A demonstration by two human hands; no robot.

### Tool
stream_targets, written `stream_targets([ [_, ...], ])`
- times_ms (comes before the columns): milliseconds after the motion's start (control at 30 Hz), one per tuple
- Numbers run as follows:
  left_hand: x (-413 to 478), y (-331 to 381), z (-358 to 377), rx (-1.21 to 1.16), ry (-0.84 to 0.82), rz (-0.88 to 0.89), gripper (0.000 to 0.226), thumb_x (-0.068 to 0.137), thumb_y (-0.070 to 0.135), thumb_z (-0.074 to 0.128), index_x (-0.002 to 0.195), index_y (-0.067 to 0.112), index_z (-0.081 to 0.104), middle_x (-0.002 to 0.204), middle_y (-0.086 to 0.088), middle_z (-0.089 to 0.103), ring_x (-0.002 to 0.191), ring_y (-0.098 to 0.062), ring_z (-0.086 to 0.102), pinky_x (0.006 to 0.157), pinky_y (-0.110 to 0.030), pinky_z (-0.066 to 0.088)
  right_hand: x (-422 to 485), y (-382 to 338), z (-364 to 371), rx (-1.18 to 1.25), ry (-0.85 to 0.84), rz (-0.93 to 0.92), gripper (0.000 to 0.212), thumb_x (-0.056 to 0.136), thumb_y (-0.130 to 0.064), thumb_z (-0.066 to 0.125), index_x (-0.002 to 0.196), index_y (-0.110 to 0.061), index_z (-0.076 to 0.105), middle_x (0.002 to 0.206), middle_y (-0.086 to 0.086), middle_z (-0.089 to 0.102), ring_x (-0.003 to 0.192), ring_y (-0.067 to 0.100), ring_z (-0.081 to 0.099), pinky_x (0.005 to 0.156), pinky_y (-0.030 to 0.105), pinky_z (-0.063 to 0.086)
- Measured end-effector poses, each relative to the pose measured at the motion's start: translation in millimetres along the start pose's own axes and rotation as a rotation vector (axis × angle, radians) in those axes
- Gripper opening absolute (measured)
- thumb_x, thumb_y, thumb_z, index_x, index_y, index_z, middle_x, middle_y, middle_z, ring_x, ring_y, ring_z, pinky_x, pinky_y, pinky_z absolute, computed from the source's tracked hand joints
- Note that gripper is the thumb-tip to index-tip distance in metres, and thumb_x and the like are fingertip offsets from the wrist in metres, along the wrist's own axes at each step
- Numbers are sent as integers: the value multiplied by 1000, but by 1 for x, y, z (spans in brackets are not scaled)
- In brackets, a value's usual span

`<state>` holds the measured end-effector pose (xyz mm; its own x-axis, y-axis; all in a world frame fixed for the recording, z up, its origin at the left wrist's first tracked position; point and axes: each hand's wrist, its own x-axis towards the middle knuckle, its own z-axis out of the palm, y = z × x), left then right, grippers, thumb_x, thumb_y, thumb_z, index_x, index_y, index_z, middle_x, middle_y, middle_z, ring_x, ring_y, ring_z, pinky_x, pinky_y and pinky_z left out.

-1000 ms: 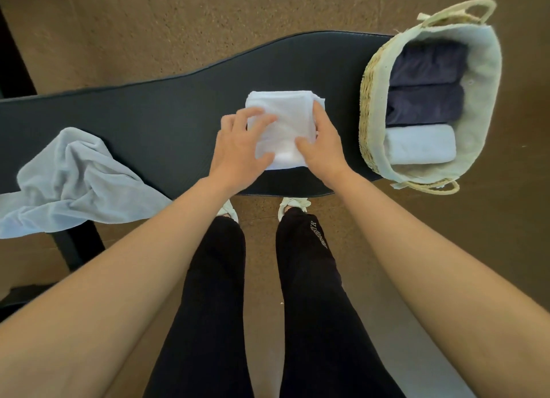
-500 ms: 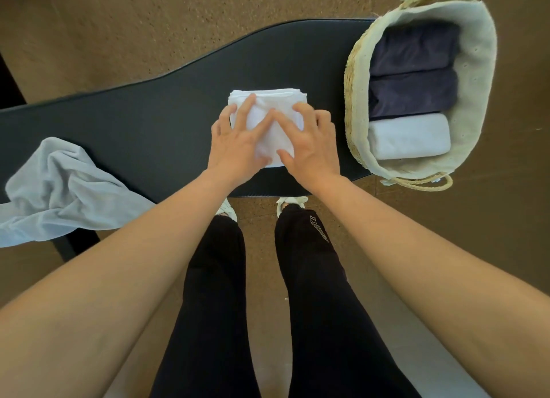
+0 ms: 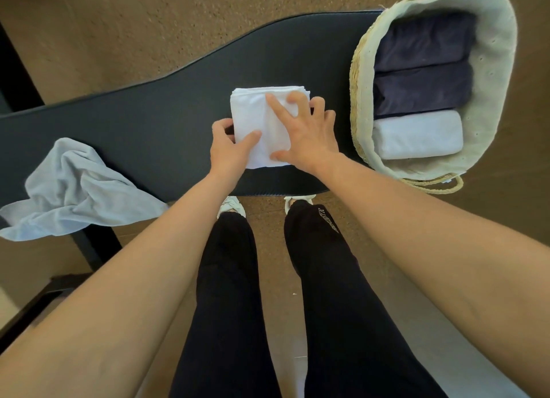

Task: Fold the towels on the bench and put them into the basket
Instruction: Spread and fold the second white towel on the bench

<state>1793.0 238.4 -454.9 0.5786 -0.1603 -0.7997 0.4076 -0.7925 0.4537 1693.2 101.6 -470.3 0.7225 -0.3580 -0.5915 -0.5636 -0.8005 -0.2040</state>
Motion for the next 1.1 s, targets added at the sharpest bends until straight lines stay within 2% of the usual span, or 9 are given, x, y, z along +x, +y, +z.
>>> stream_targets([
  [133,5,9,6,99,-4,-48,58,85,43,80,128,18,51,117,2,62,106,-17,65,88,-39,61,-2,-3,2,75,1,6,111,74,-59,78,159,-38,9,154,7,25,125,32,36,99,44,46],
  [300,2,24,7,322,142,48,47,80,37,79,114,20,52,103,4,63,91,-17,64,61,-25,46,-14,-4,10,275,20,-7,104,78,-45,84,158,-31,20,151,6,28,123,26,41,86,33,56],
  [400,-4,31,6,473,236,161,42,81,34,75,106,26,43,102,4,63,84,-15,62,55,-21,35,-28,-1,18,445,64,8,83,85,-30,82,154,-28,36,144,7,36,122,22,48,90,34,59],
  [600,-16,25,17,572,293,368,40,81,31,72,103,25,40,96,4,57,78,-14,59,54,-19,33,-49,6,30,863,-51,142,68,97,-17,70,156,-30,39,132,0,57,111,10,55,102,33,53],
  [700,-21,16,23,498,199,533,45,80,39,74,109,19,46,95,5,55,76,-11,58,59,-19,47,-48,7,30,1011,-124,176,63,102,-14,62,158,-30,36,127,-1,61,105,10,60,100,30,53],
  [800,-25,5,24,420,63,671,35,92,41,62,115,15,59,101,3,62,79,-9,59,65,-20,54,-43,11,24,1082,-152,193,53,106,-13,52,156,-26,41,118,1,65,102,14,64,89,25,57],
  [933,-16,-3,22,430,-19,678,25,98,25,60,119,19,72,104,1,62,83,-8,58,71,-14,52,-41,17,14,1173,-216,226,42,107,-15,51,148,-24,51,119,1,67,100,18,68,82,26,58],
  [1033,-9,-1,23,425,-30,644,23,91,29,72,114,24,75,103,3,54,87,-10,55,71,-18,52,-39,21,10,1216,-261,272,42,107,-14,50,147,-25,52,107,-1,65,93,16,65,79,26,56],
  [1100,-7,3,25,415,18,560,35,83,37,78,114,25,68,109,3,52,94,-11,56,70,-20,53,-37,20,7,1245,-273,309,43,106,-12,51,147,-27,51,99,-3,62,89,16,61,77,24,56],
])
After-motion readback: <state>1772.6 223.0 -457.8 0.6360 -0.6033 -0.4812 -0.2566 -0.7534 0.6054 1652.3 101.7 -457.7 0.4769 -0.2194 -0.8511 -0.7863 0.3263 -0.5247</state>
